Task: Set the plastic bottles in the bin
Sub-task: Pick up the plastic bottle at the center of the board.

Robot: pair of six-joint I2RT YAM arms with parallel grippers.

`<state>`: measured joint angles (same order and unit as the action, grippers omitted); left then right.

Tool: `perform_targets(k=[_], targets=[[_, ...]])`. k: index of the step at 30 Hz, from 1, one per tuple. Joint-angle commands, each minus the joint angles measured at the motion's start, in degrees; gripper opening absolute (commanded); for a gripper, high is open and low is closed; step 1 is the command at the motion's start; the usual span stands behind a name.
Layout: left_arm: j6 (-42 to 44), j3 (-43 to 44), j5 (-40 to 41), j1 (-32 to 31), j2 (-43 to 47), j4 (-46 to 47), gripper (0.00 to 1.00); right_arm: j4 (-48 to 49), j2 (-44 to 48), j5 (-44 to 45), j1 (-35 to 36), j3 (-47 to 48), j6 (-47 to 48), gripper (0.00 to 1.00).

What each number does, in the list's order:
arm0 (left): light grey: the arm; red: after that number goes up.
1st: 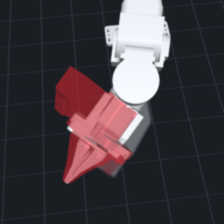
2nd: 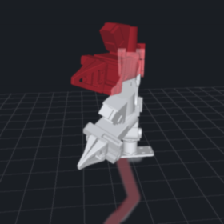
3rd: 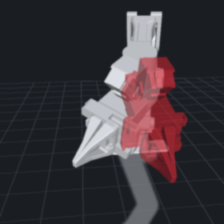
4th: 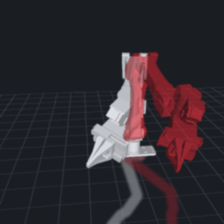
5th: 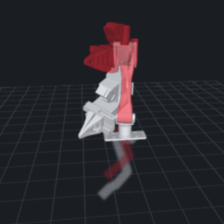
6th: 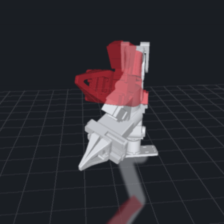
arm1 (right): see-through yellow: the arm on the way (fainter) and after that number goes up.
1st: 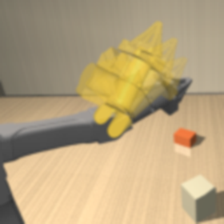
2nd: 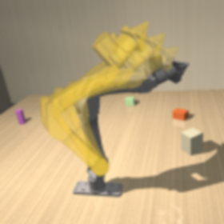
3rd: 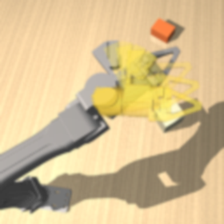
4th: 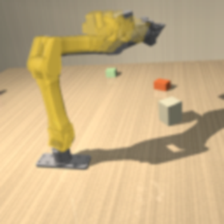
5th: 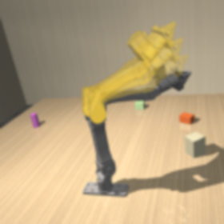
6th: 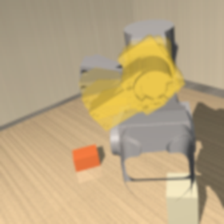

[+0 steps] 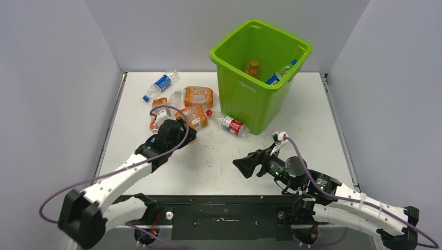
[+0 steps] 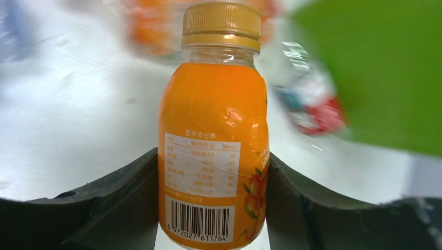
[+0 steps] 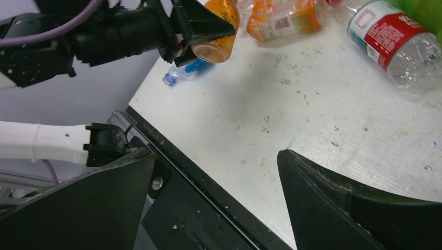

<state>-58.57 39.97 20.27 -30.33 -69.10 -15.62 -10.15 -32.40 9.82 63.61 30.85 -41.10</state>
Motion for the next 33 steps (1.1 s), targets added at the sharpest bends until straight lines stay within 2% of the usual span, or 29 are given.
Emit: perform_targets(k=[1, 4, 9, 11, 13, 16, 21, 29, 33], targets=[[17.21, -0.4, -9.64, -4.34, 19.18, 9.47, 0.3, 2.82, -0.34, -3.72, 0.74, 6.7, 2.06, 0.9], [29.27, -2.0, -20.92, -5.32, 29.4, 18.63, 0.2, 3.69, -3.74, -7.76, 0.87, 12.04, 5.57, 0.9], [47.98, -0.13, -34.31, -5.53, 37.53, 20.76, 0.18, 5.47, -11.46, -14.25, 0.9, 23.32, 11.46, 0.9], [52.24, -2.07, -39.69, -5.53, 39.51, 24.3, 0.16, 7.75, -14.2, -14.82, 0.89, 26.12, 12.52, 0.9], [55.67, -5.14, -44.62, -5.55, 40.97, 28.68, 0.1, 9.66, -16.39, -14.87, 0.98, 28.38, 13.24, 0.9], [57.26, -9.85, -44.88, -5.61, 42.75, 34.44, 0.01, 11.48, -20.33, -14.45, 0.98, 32.46, 14.54, 0.9], [56.2, -17.89, -42.53, -5.5, 46.79, 42.59, 0.0, 12.66, -25.41, -10.91, 1.14, 34.38, 14.51, 0.9], [55.88, -20.64, -39.41, -5.43, 51.42, 41.51, 0.0, 18.08, -32.54, -11.79, 3.93, 34.9, 13.62, 0.9], [55.76, -20.72, -39.92, -5.7, 52.3, 40.93, 0.0, 17.08, -36.19, -8.59, 6.17, 37.37, 14.69, 0.96]])
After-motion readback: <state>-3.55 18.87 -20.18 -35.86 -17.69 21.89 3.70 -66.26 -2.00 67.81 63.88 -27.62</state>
